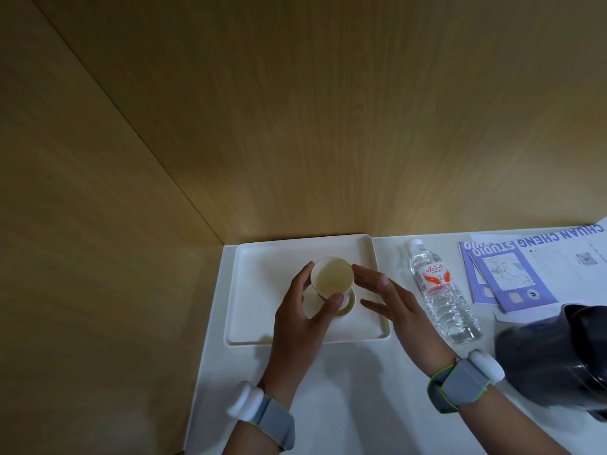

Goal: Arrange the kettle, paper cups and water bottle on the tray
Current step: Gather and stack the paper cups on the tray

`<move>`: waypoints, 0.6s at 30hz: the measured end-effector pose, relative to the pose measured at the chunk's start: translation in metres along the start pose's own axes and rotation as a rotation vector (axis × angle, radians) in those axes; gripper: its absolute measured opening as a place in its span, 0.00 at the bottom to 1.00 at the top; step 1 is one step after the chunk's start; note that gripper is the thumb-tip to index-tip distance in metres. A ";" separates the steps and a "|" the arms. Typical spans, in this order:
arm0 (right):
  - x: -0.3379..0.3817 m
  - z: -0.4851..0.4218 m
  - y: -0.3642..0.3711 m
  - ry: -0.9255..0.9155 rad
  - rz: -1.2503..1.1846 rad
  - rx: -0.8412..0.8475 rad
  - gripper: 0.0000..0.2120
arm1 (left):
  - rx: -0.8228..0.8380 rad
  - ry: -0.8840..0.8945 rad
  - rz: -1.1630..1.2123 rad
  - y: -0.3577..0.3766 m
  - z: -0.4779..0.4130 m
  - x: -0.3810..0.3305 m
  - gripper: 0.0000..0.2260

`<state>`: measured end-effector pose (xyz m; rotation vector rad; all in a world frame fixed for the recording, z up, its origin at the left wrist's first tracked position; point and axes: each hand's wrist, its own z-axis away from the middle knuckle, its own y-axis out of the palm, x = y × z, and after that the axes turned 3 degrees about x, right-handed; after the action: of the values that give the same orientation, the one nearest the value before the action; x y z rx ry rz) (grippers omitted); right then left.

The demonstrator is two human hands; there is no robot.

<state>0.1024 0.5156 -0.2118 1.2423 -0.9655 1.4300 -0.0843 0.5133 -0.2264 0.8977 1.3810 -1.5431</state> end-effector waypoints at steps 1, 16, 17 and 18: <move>-0.002 0.000 0.000 0.002 0.001 -0.005 0.31 | 0.001 -0.003 0.001 0.001 0.000 0.001 0.32; -0.029 -0.005 -0.003 0.078 0.002 -0.039 0.35 | 0.030 -0.038 -0.017 0.010 0.000 0.020 0.29; -0.030 -0.006 -0.003 0.084 0.000 -0.042 0.34 | 0.027 -0.042 -0.019 0.010 0.000 0.021 0.29; -0.032 -0.006 -0.003 0.091 -0.004 -0.044 0.34 | 0.028 -0.045 -0.022 0.011 -0.001 0.022 0.29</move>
<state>0.1042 0.5165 -0.2442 1.1365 -0.9271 1.4424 -0.0825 0.5108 -0.2512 0.8622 1.3436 -1.5936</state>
